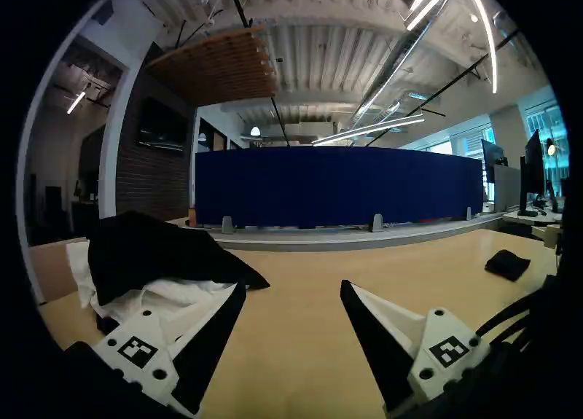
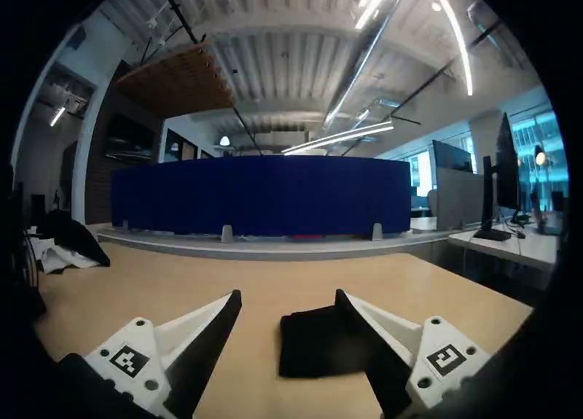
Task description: Fold towel
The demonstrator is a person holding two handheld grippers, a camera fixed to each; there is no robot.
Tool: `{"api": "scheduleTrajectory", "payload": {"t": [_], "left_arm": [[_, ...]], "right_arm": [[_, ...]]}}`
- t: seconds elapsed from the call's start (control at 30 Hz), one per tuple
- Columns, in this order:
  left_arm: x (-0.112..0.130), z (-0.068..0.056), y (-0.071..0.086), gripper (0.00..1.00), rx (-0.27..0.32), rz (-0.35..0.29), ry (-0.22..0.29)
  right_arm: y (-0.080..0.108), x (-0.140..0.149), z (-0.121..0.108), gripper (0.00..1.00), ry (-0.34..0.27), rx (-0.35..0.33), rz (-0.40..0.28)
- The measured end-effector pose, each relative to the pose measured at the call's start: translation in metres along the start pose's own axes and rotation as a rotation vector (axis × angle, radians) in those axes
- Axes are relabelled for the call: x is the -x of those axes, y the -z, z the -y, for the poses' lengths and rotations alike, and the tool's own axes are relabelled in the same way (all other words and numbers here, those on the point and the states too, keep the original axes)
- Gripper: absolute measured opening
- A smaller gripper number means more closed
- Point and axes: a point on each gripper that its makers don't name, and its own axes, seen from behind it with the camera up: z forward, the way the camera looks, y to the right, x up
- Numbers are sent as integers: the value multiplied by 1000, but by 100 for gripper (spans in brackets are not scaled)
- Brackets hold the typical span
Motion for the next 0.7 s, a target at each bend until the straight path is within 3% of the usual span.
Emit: {"api": "scheduleTrajectory", "payload": {"t": [0.7], "left_arm": [[-1, 1, 2, 96, 1, 0, 0]], "right_arm": [[1, -2, 0, 100, -1, 0, 0]]}}
